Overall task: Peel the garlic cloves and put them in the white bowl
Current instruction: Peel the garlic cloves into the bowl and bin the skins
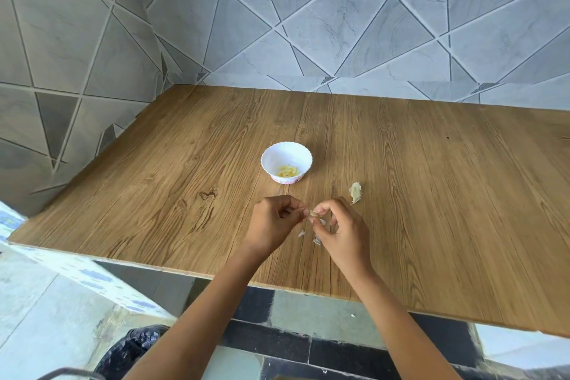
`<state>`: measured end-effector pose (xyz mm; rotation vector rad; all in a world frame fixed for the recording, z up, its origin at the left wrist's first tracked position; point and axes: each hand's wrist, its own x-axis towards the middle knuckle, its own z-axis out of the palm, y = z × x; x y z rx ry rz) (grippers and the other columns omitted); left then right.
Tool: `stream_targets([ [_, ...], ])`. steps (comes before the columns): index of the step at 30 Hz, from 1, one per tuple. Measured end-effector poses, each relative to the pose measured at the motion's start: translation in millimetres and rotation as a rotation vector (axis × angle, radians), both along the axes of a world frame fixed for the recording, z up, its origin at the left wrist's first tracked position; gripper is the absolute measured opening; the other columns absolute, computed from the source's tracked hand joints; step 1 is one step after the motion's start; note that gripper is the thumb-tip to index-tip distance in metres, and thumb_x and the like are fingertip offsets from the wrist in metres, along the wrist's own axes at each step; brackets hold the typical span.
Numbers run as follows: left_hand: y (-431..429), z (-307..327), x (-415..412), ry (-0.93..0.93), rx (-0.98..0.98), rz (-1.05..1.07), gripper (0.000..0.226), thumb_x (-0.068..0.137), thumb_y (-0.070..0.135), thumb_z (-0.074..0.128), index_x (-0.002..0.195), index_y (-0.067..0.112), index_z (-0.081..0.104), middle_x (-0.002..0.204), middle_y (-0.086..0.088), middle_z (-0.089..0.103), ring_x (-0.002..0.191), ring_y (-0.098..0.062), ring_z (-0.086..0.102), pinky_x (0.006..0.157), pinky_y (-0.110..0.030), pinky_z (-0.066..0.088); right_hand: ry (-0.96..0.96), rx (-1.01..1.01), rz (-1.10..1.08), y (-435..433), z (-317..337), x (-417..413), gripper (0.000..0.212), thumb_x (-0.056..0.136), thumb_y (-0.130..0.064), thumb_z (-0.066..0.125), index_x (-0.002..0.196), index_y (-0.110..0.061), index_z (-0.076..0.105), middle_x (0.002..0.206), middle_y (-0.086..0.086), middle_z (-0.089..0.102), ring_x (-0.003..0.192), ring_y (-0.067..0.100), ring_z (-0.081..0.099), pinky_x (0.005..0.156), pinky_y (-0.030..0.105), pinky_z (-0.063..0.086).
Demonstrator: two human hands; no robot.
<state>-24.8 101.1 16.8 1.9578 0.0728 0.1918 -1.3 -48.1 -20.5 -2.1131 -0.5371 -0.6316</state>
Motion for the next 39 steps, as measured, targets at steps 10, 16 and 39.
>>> stream_targets([
  [10, -1.8, 0.7, -6.6, 0.085, -0.138, 0.027, 0.013, 0.087, 0.009, 0.066, 0.074, 0.010, 0.070, 0.067, -0.006, 0.069, 0.059, -0.012, 0.061, 0.060, -0.024, 0.049, -0.129, -0.053, -0.066, 1.3, 4.5, -9.7, 0.009, 0.077, -0.021, 0.056, 0.073, -0.014, 0.061, 0.075, -0.009, 0.059, 0.064, -0.005, 0.034, 0.056, 0.011, 0.024],
  [16, -1.8, 6.4, -8.2, 0.162, -0.263, 0.029, 0.017, 0.089, 0.012, 0.065, 0.077, 0.001, 0.068, 0.068, -0.009, 0.068, 0.058, -0.012, 0.061, 0.057, -0.020, 0.050, -0.093, -0.018, -0.017, 1.9, 0.3, -7.7, 0.013, 0.077, -0.014, 0.070, 0.086, -0.016, 0.062, 0.082, -0.009, 0.061, 0.067, -0.008, 0.036, 0.058, 0.010, 0.030],
  [39, 2.3, 0.8, -1.9, 0.081, -0.164, -0.023, 0.006, 0.087, 0.004, 0.064, 0.083, 0.002, 0.068, 0.068, -0.002, 0.063, 0.056, -0.004, 0.053, 0.060, -0.019, 0.045, 0.186, 0.141, 0.096, 2.8, 2.1, 2.7, 0.004, 0.079, -0.028, 0.067, 0.079, -0.025, 0.066, 0.081, -0.017, 0.065, 0.059, 0.004, 0.053, 0.053, 0.019, 0.042],
])
